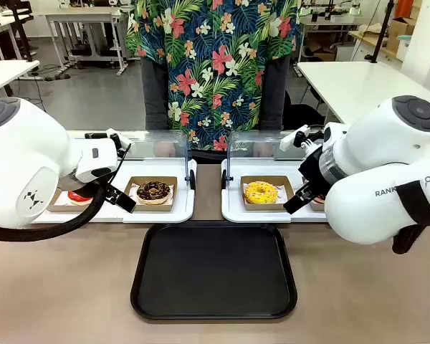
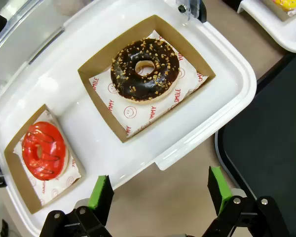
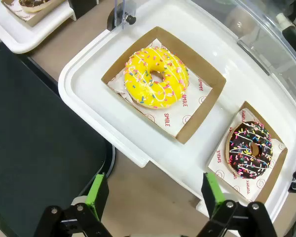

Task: Move the fourth donut from the left to the tray.
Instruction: Pick up the Paper togo box containing the Donut indicated by the person and place it on the Handle tray.

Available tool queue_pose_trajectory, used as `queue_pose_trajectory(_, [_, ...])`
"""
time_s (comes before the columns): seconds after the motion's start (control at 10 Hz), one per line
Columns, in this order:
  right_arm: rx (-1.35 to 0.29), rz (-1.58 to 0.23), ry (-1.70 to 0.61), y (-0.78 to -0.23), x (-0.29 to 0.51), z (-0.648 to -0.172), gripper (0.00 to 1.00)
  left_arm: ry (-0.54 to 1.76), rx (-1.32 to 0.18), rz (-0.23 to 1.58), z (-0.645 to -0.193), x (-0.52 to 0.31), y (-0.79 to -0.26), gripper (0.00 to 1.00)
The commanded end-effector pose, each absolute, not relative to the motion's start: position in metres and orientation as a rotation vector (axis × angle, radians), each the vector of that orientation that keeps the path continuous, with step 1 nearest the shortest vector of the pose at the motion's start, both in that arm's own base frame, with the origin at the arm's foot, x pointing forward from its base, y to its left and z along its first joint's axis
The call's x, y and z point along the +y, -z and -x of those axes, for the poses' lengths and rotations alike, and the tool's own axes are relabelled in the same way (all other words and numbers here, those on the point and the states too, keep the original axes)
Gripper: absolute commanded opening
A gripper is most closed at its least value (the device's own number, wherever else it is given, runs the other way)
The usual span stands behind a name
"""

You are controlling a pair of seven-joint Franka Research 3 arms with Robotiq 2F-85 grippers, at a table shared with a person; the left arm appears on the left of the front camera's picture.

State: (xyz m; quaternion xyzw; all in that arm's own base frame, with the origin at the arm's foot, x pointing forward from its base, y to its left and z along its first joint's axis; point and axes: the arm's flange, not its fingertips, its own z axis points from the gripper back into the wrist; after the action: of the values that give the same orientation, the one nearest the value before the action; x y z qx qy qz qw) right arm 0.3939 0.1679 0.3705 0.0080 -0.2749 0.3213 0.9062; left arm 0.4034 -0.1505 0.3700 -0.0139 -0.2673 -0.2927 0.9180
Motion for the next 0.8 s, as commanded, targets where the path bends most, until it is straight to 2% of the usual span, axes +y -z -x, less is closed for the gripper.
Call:
queue_pose_trajectory(0.0, [-0.568, -0.017, -0.663, -0.3705, 0.1679, -0.394, 1.0, 0.602, -0.55, 0.029, -0.4034, -0.1506, -0.3703, 1.0])
queue_pose_trajectory(0.7, [-0.568, -0.017, -0.663, -0.3705, 0.1679, -0.394, 1.0, 0.602, -0.55, 0.029, -0.4034, -0.1506, -0.3703, 1.0])
